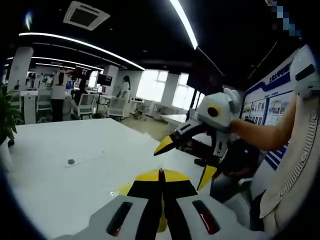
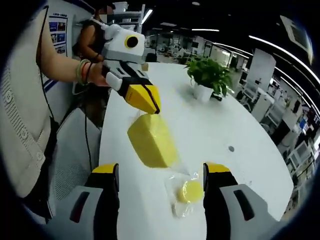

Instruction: Compare the silicone blocks by pressing each to a similar depth, holding the contact briefly, and releasing to observe deformation and rebound differences across the visible hardness samples.

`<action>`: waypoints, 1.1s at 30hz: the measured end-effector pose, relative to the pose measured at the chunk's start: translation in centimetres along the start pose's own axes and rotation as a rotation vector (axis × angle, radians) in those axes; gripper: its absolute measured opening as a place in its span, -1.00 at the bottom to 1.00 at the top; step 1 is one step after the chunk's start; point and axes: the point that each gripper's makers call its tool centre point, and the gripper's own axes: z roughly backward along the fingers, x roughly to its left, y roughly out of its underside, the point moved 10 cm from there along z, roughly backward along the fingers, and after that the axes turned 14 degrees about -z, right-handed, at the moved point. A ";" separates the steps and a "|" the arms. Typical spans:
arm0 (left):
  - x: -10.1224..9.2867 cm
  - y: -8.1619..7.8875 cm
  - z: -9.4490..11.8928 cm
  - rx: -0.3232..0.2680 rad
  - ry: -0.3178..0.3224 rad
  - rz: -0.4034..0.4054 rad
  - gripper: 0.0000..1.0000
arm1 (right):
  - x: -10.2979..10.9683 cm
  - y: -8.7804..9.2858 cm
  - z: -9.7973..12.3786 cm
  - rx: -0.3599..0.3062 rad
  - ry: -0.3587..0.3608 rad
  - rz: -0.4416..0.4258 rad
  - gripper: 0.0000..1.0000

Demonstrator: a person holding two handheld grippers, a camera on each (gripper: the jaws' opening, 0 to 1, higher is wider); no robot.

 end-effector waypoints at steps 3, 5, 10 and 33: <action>0.0 0.0 0.0 -0.003 0.024 0.000 -1.00 | -0.4 -0.3 -1.0 0.020 -0.032 0.012 0.27; -0.1 -0.1 -0.1 -0.003 0.044 -0.010 -1.00 | -0.6 -0.6 -1.9 0.048 -0.048 0.027 0.27; -0.2 -0.2 -0.2 0.001 0.093 -0.035 -1.00 | -0.5 -1.4 -4.1 0.094 -0.130 0.054 0.22; 0.0 -1.3 0.5 -0.018 0.136 -0.096 -1.00 | 0.2 -2.3 -7.2 0.208 -0.306 0.064 -0.39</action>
